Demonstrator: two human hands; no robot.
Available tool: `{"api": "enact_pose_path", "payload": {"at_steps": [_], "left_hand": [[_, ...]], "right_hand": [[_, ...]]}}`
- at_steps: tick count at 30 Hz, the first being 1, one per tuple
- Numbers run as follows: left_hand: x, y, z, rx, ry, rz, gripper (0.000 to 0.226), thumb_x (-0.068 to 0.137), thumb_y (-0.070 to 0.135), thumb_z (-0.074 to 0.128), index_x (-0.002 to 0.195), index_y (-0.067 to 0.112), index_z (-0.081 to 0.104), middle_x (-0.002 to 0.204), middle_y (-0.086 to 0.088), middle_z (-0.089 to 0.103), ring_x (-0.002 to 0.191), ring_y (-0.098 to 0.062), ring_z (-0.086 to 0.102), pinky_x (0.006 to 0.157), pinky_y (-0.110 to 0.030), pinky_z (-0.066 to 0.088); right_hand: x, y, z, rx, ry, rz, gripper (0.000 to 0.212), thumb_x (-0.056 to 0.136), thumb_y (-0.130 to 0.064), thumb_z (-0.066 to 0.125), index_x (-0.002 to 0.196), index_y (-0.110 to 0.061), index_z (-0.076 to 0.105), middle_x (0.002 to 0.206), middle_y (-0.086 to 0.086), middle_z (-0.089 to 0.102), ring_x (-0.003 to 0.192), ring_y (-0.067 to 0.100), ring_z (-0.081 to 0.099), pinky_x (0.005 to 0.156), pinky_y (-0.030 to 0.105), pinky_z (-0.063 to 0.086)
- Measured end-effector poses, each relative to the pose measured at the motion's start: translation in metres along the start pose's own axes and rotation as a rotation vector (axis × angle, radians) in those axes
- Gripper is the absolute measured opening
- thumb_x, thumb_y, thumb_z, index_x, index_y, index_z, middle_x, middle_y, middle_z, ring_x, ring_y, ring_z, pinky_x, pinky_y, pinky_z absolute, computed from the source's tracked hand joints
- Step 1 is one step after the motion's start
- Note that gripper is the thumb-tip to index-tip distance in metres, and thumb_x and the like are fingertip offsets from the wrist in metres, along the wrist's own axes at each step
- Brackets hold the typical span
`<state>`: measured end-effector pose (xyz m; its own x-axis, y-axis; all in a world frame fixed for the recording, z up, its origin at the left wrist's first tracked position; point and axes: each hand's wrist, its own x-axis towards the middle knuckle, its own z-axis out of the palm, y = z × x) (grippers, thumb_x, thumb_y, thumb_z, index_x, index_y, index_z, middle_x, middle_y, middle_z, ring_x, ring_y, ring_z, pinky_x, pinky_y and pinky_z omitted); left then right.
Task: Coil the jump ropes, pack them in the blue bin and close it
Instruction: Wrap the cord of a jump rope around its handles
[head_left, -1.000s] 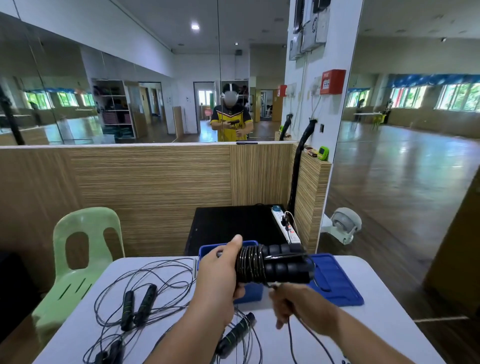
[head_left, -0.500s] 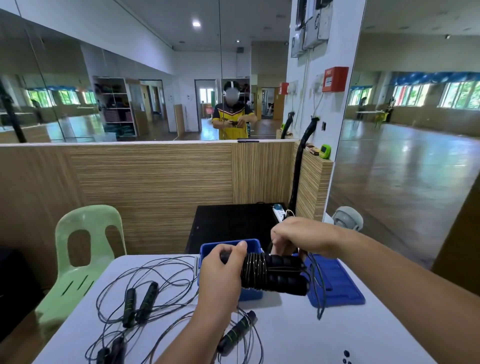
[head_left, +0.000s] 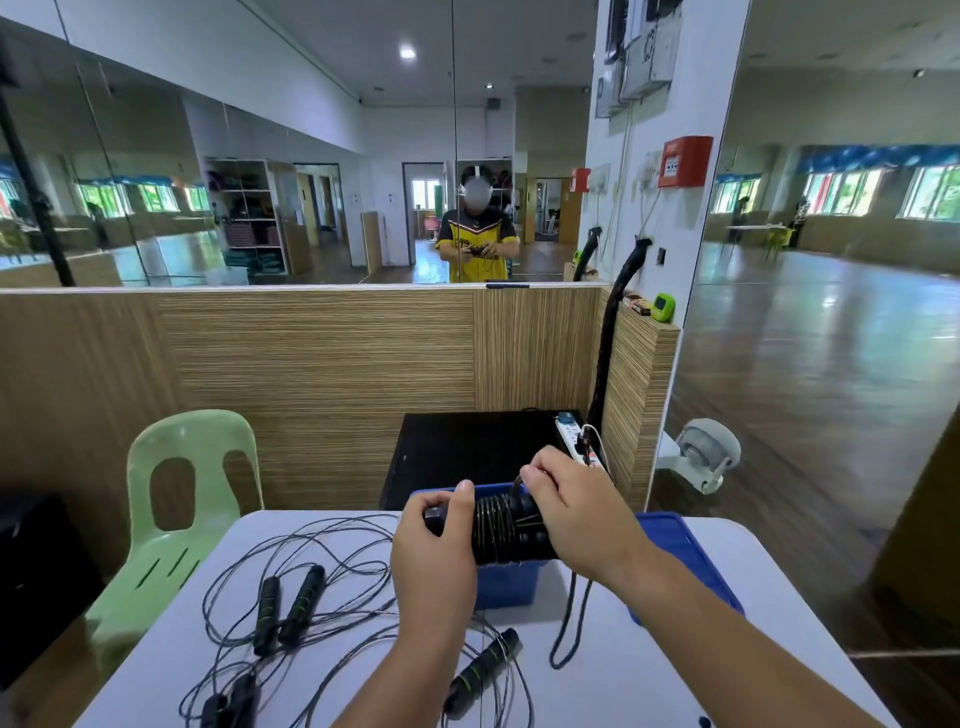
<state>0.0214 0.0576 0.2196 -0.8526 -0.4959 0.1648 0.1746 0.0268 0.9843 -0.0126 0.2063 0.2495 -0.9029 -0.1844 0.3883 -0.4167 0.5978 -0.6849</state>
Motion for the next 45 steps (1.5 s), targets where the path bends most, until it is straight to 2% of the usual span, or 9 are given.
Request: {"api": "enact_pose_path", "payload": {"at_steps": [6, 11, 13, 19, 24, 30, 36, 42, 45], "left_hand": [[0.003, -0.003, -0.010, 0.236, -0.095, 0.294, 0.018, 0.097, 0.053, 0.057, 0.100, 0.036, 0.057, 0.090, 0.010, 0.063, 0.083, -0.005, 0.061, 0.066, -0.026, 0.046], [0.025, -0.010, -0.023, 0.742, -0.274, 1.074, 0.038, 0.083, 0.060, 0.068, 0.110, 0.033, 0.069, 0.114, 0.010, 0.064, 0.109, -0.017, 0.057, 0.092, -0.035, 0.045], [0.032, -0.008, -0.025, 0.915, -0.382, 1.230, 0.050, 0.075, 0.068, 0.070, 0.116, 0.039, 0.067, 0.120, 0.007, 0.066, 0.112, -0.023, 0.060, 0.095, -0.043, 0.046], [0.049, -0.005, -0.026, 1.129, -0.557, 1.312, 0.062, 0.080, 0.070, 0.060, 0.137, 0.047, 0.049, 0.115, 0.001, 0.066, 0.085, -0.020, 0.064, 0.060, -0.032, 0.055], [0.055, -0.016, -0.026, 1.127, -0.593, 1.382, 0.066, 0.084, 0.068, 0.063, 0.144, 0.050, 0.045, 0.110, -0.002, 0.063, 0.083, -0.020, 0.060, 0.056, -0.033, 0.054], [0.054, -0.029, -0.020, 1.144, -0.608, 1.350, 0.063, 0.087, 0.070, 0.051, 0.145, 0.049, 0.040, 0.108, -0.001, 0.062, 0.083, -0.021, 0.060, 0.052, -0.036, 0.054], [0.063, -0.032, -0.023, 1.198, -0.579, 1.277, 0.058, 0.086, 0.072, 0.045, 0.138, 0.048, 0.045, 0.105, 0.002, 0.065, 0.080, -0.020, 0.060, 0.052, -0.032, 0.054], [0.072, -0.024, -0.035, 1.237, -0.532, 1.191, 0.060, 0.084, 0.075, 0.040, 0.137, 0.049, 0.052, 0.100, 0.009, 0.062, 0.076, -0.014, 0.060, 0.045, -0.025, 0.043], [0.074, -0.022, -0.037, 1.256, -0.519, 1.178, 0.063, 0.083, 0.075, 0.038, 0.139, 0.050, 0.054, 0.100, 0.010, 0.063, 0.075, -0.013, 0.059, 0.044, -0.024, 0.042]], "right_hand": [[0.000, 0.002, 0.003, 0.040, 0.003, 0.063, 0.028, 0.106, -0.030, 0.045, 0.083, -0.018, 0.055, 0.067, -0.001, 0.061, 0.056, 0.005, 0.059, 0.048, 0.014, 0.044], [0.000, 0.003, 0.004, -0.059, -0.002, 0.072, 0.031, 0.106, -0.032, 0.045, 0.077, -0.023, 0.050, 0.066, -0.005, 0.057, 0.059, 0.000, 0.057, 0.052, 0.015, 0.043], [0.001, 0.004, 0.004, -0.089, -0.008, 0.081, 0.031, 0.105, -0.035, 0.044, 0.077, -0.025, 0.051, 0.069, -0.004, 0.059, 0.062, 0.007, 0.057, 0.053, 0.021, 0.042], [0.002, 0.002, 0.001, -0.064, -0.035, 0.119, 0.032, 0.105, -0.036, 0.043, 0.080, -0.022, 0.054, 0.073, -0.002, 0.062, 0.069, 0.012, 0.059, 0.060, 0.027, 0.045], [0.010, -0.002, -0.014, -0.188, -0.168, 0.141, 0.033, 0.100, -0.042, 0.049, 0.075, -0.025, 0.060, 0.082, -0.005, 0.064, 0.078, 0.014, 0.063, 0.074, 0.040, 0.053], [0.021, -0.027, -0.032, -0.508, -0.272, 0.083, 0.039, 0.096, -0.047, 0.054, 0.073, -0.019, 0.066, 0.071, -0.002, 0.065, 0.068, 0.014, 0.061, 0.057, 0.032, 0.043], [0.005, -0.048, -0.036, -0.275, -0.341, 0.153, 0.038, 0.102, -0.034, 0.048, 0.081, -0.007, 0.064, 0.063, 0.000, 0.053, 0.054, 0.014, 0.048, 0.052, 0.028, 0.038], [-0.036, -0.040, -0.016, 0.074, -0.382, 0.212, 0.031, 0.104, -0.026, 0.044, 0.076, -0.022, 0.057, 0.060, 0.000, 0.051, 0.046, 0.013, 0.051, 0.053, 0.037, 0.049], [-0.055, -0.027, 0.000, 0.274, -0.344, 0.280, 0.027, 0.105, -0.025, 0.043, 0.086, -0.009, 0.055, 0.060, 0.006, 0.047, 0.045, 0.015, 0.047, 0.050, 0.035, 0.047]]}}
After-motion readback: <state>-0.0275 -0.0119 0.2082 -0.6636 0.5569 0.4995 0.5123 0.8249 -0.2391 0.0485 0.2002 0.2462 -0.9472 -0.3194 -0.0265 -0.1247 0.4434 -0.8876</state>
